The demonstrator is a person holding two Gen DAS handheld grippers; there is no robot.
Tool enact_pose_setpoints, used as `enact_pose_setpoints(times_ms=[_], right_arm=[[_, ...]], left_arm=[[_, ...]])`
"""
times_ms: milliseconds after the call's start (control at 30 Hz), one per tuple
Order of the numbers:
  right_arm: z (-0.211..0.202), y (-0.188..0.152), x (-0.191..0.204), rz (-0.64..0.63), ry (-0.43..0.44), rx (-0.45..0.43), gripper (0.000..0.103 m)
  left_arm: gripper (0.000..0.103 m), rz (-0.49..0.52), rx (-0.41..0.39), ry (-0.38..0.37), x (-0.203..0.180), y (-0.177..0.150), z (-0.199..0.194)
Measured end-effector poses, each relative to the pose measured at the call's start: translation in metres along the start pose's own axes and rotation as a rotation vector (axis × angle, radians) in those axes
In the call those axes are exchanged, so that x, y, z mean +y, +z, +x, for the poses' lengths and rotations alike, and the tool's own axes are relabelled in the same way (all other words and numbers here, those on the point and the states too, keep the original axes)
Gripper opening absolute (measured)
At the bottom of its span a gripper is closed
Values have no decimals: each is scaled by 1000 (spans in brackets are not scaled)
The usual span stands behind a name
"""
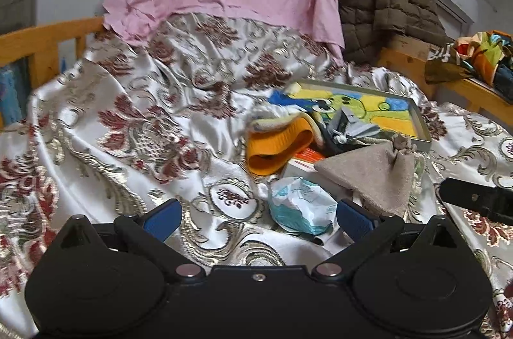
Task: Organize soft objects
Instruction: 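Grasp the beige drawstring pouch with right tool while left tool grasps tissue pack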
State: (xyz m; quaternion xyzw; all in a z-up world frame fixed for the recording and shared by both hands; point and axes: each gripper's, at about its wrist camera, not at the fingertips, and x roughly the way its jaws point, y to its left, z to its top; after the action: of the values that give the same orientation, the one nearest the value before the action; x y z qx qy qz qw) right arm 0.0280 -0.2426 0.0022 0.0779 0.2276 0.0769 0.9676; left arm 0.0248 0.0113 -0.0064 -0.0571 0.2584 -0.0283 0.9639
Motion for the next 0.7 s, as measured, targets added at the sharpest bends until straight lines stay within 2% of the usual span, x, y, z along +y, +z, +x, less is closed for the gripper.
enact_pose_setpoints(times_ms=[200, 333, 433, 533, 700], right_arm=[[34, 8, 1, -41, 103, 73, 103], [54, 13, -8, 16, 170, 114, 103], [66, 18, -16, 58, 225, 132, 103], [73, 20, -21, 83, 244, 126, 103], [85, 22, -27, 127, 246, 141, 102]], left_arm=[[102, -85, 85, -79, 15, 13, 32], [102, -151, 151, -130, 24, 21, 57], [96, -204, 201, -162, 31, 24, 73], [93, -255, 235, -211, 36, 27, 86], [85, -259, 287, -276, 30, 26, 103]])
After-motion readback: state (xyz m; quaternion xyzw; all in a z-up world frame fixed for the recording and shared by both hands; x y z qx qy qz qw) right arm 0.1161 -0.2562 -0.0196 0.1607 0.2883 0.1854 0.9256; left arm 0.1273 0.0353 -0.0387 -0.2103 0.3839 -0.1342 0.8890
